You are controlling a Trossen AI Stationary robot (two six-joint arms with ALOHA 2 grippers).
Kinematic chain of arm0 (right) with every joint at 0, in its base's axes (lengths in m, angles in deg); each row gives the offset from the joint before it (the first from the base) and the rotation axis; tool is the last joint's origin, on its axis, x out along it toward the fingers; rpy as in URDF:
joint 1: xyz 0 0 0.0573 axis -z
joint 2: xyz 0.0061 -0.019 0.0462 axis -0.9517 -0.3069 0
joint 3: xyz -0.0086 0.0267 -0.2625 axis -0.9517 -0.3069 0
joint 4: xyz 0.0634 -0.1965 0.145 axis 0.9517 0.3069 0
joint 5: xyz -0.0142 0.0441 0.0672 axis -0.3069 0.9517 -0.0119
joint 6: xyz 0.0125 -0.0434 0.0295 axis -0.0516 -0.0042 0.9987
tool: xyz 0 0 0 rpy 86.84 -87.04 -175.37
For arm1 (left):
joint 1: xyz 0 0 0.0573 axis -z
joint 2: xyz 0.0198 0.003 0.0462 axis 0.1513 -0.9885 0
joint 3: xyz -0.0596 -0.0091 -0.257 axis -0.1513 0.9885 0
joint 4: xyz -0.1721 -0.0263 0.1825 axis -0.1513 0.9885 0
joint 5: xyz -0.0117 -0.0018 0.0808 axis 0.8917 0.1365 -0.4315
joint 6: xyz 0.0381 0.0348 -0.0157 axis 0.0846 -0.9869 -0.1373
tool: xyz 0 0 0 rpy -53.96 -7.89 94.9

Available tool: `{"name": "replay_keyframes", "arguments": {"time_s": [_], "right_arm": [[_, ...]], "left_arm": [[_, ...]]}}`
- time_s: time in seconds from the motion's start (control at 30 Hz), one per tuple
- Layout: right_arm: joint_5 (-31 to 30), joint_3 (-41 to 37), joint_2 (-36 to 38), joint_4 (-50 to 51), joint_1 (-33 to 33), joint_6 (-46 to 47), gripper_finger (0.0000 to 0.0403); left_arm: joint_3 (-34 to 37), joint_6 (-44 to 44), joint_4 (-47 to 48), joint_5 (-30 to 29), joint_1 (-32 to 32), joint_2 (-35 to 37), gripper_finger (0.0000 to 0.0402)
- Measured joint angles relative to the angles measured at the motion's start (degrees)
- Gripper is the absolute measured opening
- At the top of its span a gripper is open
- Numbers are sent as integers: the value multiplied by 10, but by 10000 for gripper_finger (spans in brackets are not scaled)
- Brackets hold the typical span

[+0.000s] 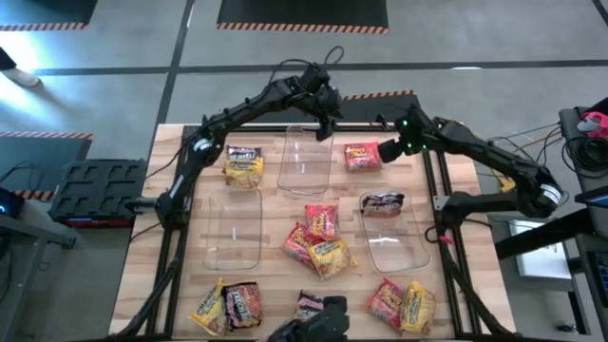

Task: Sort Maruchan noodles
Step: Put the top right orange pack noodle into the top transparent bin

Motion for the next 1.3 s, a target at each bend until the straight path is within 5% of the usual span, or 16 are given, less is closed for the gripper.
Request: {"name": "replay_keyframes", "arguments": {"time_s": [0.3,0.83,1.3], "right_arm": [[95,0,-74,-22,105,-25,185],[216,0,-238,-108,143,-44,185],[224,0,-277,-124,154,-58,185]], "left_arm": [[0,-22,-9,1,24,-51,206],[0,-45,-21,-45,53,-92,206],[2,-45,-30,-86,59,-122,206]]}}
